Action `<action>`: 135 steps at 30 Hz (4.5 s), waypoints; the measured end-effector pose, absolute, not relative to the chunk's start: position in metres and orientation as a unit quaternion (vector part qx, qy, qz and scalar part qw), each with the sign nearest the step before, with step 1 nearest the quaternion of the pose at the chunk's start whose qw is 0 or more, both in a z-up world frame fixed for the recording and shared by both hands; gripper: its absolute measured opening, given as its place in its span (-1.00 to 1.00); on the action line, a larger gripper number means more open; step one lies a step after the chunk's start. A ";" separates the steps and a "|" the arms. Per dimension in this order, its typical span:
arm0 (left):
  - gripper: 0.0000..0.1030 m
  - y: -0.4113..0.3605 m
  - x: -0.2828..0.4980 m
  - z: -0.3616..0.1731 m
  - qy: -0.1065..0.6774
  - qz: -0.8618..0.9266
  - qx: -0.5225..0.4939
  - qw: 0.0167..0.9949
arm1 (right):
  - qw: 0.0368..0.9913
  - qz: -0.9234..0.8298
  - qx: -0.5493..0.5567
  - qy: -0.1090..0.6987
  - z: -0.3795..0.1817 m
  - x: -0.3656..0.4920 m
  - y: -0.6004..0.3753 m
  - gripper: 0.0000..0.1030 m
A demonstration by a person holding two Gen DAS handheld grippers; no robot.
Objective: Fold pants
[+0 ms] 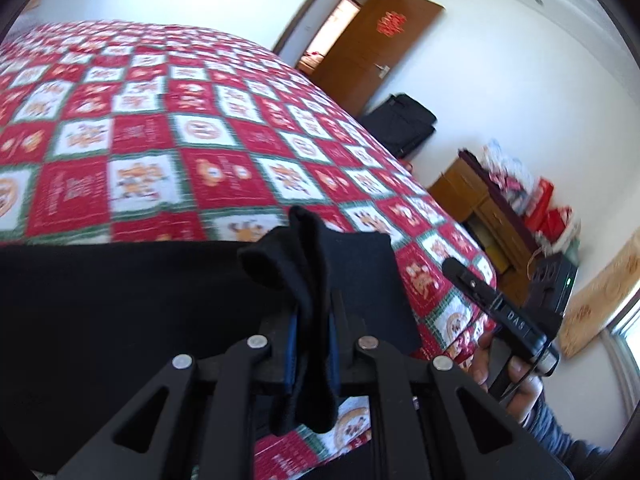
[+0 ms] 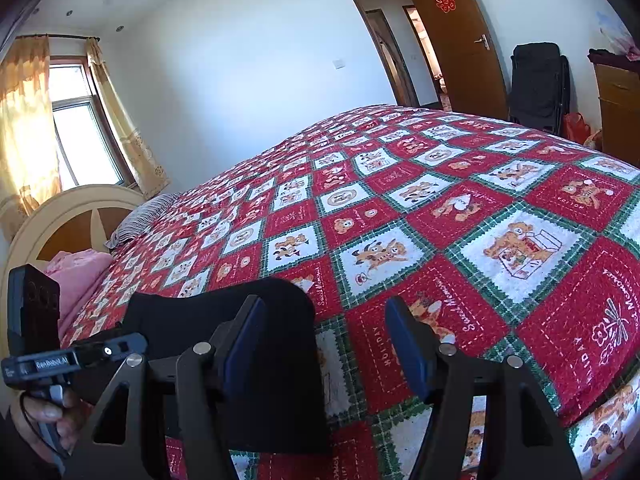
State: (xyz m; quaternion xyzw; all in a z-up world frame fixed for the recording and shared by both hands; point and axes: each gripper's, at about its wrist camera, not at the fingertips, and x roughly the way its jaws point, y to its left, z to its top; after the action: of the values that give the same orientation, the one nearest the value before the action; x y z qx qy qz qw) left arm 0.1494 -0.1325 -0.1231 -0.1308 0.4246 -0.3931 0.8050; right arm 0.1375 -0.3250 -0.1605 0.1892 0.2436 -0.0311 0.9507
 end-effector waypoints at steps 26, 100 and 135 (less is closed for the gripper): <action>-0.70 -0.046 0.171 -0.180 0.455 -0.292 -0.173 0.823 | 0.954 -0.012 0.138 0.266 -0.164 0.144 -0.301 0.35; 0.27 0.238 0.171 -0.195 0.340 -0.036 -0.146 0.928 | 0.904 0.268 -0.048 0.330 -0.201 0.190 -0.025 0.57; -0.49 0.236 0.156 -0.168 0.340 -0.074 -0.190 0.918 | 0.921 0.206 0.008 0.331 -0.199 0.199 -0.053 0.57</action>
State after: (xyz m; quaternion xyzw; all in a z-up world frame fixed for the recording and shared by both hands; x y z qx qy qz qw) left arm 0.1557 0.2364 -0.1680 -0.1896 0.3404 -0.0742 0.9180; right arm 0.1991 -0.0530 -0.1987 0.0080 0.3313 0.2063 0.9207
